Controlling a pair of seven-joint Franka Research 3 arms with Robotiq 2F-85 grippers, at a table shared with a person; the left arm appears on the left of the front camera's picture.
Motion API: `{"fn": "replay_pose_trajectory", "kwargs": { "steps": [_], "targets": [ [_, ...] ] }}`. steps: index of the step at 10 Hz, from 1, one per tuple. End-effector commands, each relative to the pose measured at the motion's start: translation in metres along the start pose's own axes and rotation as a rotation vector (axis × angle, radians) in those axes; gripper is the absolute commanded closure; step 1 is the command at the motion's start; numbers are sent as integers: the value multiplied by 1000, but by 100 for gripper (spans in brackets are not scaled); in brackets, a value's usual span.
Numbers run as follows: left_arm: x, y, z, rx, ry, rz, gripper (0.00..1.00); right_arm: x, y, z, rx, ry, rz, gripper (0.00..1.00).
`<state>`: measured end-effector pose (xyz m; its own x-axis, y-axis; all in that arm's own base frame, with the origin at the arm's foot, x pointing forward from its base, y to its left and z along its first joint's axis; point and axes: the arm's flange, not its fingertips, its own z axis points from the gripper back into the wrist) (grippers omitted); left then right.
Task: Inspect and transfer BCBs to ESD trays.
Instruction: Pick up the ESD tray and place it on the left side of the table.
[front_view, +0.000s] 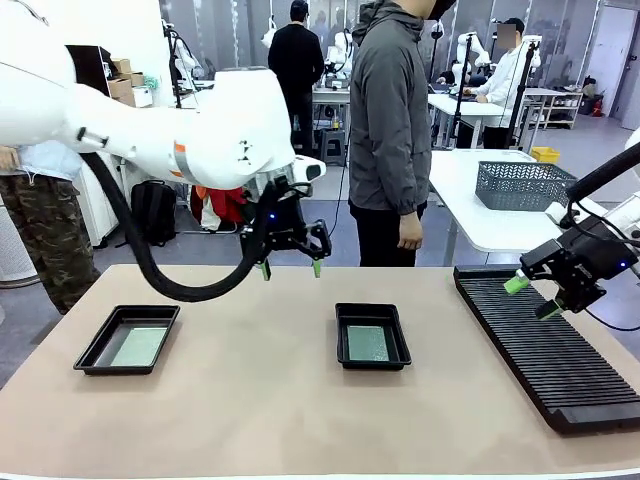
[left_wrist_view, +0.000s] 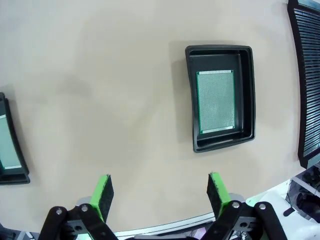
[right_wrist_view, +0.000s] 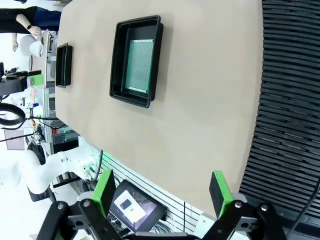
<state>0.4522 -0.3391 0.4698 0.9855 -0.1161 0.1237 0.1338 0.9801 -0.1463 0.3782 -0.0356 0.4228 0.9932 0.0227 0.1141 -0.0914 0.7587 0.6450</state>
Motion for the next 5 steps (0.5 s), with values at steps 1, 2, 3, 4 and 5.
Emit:
{"fn": "replay_pose_trajectory", "kwargs": {
  "steps": [1, 2, 3, 4, 5],
  "targets": [
    [15, -19, -13, 22, -15, 18, 0, 1, 9, -2, -10, -4, 0, 0],
    [19, -29, -24, 26, -21, -6, 0, 1, 9, -2, -10, -4, 0, 0],
    [22, -40, -36, 36, -25, -30, 0, 1, 9, -2, -10, -4, 0, 0],
    [24, -48, -46, 47, -25, -30, 0, 1, 9, -2, -10, -4, 0, 0],
    [26, -54, -55, 60, -26, -39, 0, 1, 9, -2, -10, -4, 0, 0]
  ]
}}
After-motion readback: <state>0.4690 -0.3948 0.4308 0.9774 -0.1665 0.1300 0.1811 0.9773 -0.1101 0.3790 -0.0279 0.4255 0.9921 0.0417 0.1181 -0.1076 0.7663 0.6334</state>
